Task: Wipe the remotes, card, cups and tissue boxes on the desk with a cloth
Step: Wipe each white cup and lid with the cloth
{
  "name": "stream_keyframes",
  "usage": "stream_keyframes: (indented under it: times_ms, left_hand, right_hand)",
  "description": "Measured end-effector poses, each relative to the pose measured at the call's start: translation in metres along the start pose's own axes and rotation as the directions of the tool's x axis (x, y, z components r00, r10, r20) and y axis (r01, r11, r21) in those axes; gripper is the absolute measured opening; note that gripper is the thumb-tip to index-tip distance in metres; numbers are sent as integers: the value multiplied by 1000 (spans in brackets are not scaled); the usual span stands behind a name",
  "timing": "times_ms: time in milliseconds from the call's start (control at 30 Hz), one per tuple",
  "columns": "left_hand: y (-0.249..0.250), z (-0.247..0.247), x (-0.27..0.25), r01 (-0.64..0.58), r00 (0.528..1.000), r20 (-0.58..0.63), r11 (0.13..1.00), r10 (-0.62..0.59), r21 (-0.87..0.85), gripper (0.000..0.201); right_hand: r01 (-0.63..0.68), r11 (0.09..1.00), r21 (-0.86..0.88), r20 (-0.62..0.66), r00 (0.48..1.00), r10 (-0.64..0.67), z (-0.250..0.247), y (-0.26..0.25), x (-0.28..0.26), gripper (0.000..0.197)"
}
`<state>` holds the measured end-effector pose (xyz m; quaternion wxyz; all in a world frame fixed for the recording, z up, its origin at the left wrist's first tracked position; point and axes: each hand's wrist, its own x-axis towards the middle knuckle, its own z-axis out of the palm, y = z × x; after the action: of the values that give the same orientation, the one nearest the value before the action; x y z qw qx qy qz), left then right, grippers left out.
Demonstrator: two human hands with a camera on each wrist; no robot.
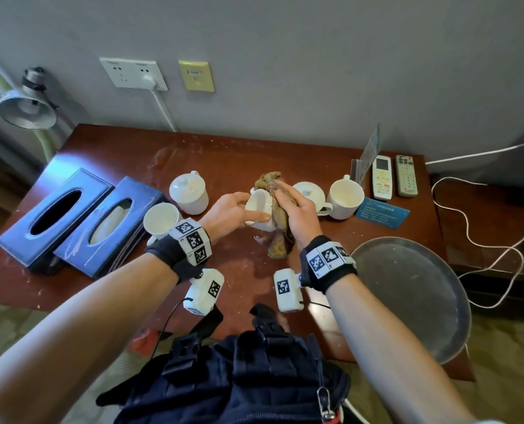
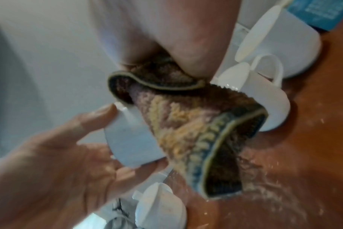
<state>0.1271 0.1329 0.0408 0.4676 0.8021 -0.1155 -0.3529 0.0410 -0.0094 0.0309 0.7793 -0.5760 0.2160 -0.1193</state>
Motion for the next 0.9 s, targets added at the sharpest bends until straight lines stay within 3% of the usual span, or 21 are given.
stream_keyframes:
  times_ms: [100, 200, 233, 333, 433, 500, 600, 733, 900]
  left_hand:
    - [6, -4, -5, 4, 1000, 26, 998, -2, -57, 42]
    - [14, -3, -9, -13, 999, 38, 999, 15, -41, 32]
    - [15, -1, -9, -33, 999, 21, 999, 32, 23, 36]
    - [13, 5, -5, -100, 994, -12, 968, 105, 230, 74]
    - [9, 14, -7, -160, 985, -5, 923, 172, 351, 67]
    - [6, 17, -8, -165, 981, -36, 925, 189, 342, 67]
    - [6, 16, -7, -150, 981, -90, 963, 173, 224, 83]
    - [4, 8, -2, -110, 981, -146, 989, 123, 97, 72]
    - [3, 12, -7, -143, 985, -63, 970, 158, 199, 93]
  right_hand:
    - [136, 975, -174, 197, 975, -101, -10, -6, -10, 29]
    - [189, 957, -222, 280, 952, -124, -18, -8, -14, 32]
    - [178, 962, -207, 276, 954, -117, -19, -7, -13, 32]
    - [98, 985, -140, 171, 983, -73, -15, -6, -7, 27]
    - [-25, 994, -104, 42, 999, 29, -16, -8, 5, 21]
    - [-32, 990, -134, 60, 997, 40, -20, -8, 10, 22]
    - [67, 987, -149, 121, 991, -49, -24, -16, 6, 23]
    - [183, 957, -226, 197, 970, -139, -34, -17, -5, 25]
    - [44, 962, -270, 51, 998, -32, -32, -12, 2, 27]
